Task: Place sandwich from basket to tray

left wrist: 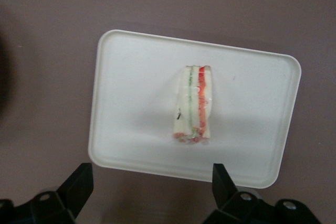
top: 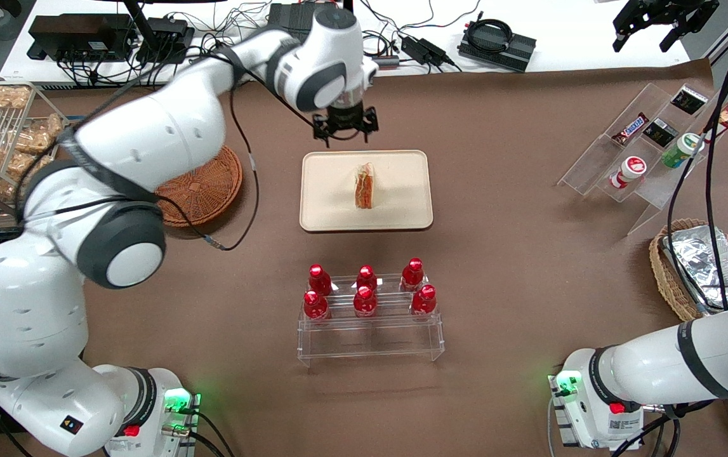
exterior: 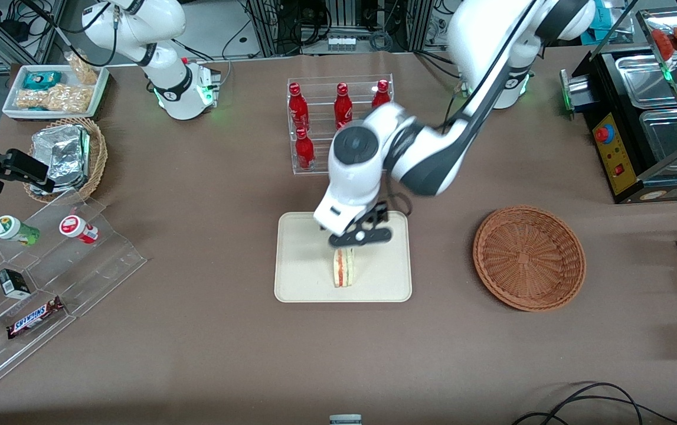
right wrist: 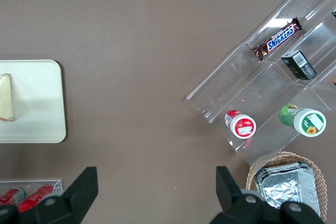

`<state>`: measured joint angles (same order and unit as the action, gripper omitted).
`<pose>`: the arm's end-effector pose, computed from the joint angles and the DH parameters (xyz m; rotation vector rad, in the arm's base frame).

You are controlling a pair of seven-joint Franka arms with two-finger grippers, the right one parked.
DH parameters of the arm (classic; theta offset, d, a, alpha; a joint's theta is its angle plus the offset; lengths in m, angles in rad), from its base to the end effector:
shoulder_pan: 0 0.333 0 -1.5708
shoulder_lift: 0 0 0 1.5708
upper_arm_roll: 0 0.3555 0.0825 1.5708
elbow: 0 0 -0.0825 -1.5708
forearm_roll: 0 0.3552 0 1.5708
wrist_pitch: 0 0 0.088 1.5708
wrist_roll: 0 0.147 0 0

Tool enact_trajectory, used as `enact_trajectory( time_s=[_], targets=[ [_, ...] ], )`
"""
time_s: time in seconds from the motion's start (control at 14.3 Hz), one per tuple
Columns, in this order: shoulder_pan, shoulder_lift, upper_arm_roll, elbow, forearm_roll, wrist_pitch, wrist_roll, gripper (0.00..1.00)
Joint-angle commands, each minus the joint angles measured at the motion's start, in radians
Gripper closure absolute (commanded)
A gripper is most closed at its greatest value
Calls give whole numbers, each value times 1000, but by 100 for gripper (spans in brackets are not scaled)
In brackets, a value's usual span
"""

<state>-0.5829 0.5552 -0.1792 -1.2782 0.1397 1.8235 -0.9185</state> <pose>0.5427 -0.4555 0.4354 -3.1042 -0.2296 -0.0460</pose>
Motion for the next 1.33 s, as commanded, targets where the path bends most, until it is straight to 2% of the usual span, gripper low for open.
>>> enact_trajectory(
  time_s=[0.0,0.28,0.84,1.26],
  targets=[
    [43,-89,44,-50,11,-107,-20,0],
    [172,-173,49,-153,-42,-142,13,0],
    [420,-434,49,-450,-57,-153,409,0],
    [583,-570,15,-497,-106,-242,642,0]
  ],
)
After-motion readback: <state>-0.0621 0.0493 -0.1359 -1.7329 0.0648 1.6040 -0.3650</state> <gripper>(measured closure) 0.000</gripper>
